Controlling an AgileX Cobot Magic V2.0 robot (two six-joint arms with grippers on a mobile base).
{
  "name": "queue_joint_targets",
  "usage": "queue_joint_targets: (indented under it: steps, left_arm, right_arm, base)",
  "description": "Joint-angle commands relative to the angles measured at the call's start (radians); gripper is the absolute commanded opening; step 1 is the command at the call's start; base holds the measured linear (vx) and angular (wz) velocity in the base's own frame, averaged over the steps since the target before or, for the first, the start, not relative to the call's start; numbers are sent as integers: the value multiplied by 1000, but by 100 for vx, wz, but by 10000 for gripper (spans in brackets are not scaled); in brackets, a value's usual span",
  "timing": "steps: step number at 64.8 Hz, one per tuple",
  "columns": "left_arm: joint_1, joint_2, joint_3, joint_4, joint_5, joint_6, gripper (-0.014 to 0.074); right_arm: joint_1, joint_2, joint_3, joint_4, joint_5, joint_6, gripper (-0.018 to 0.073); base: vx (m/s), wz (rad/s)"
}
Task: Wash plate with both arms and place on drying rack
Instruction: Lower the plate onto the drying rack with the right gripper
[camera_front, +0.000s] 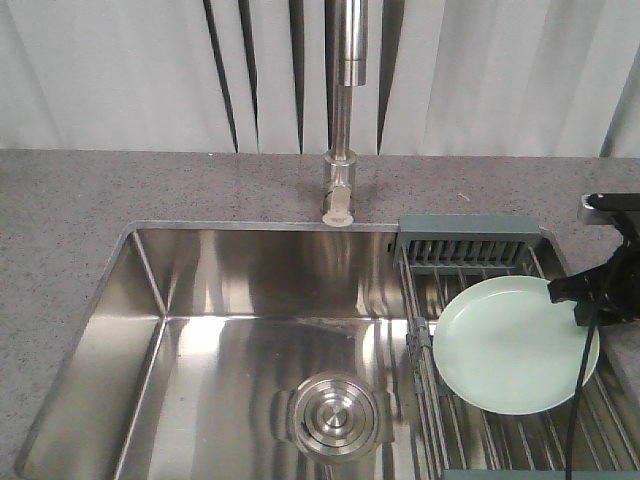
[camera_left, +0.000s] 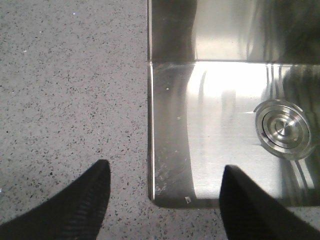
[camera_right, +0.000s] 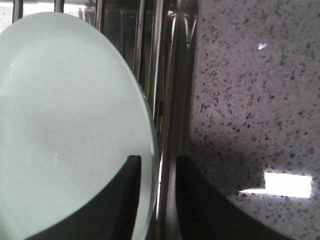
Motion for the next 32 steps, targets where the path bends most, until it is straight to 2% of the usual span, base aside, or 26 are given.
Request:
queue_joint_targets:
  steps: [1,8,22,32]
  left_arm:
    - [-2,1,-24,5,-55,-10,441]
    - [-2,1,-24,5,-55,-10,441]
    - [-2,1,-24,5,-55,-10,441]
    - [-2,1,-24,5,-55,-10,441]
  right_arm:
    - [-3,-38,-26,-1,-31,3,304]
    - [-3,-68,-26,-1,-15,18,354]
    - [0,-179,-25,36,62,18,353]
    - [68,-289,-25,8,97,37,353]
  base:
    - [0,0]
    - [0,0]
    - [0,0]
    - [0,0]
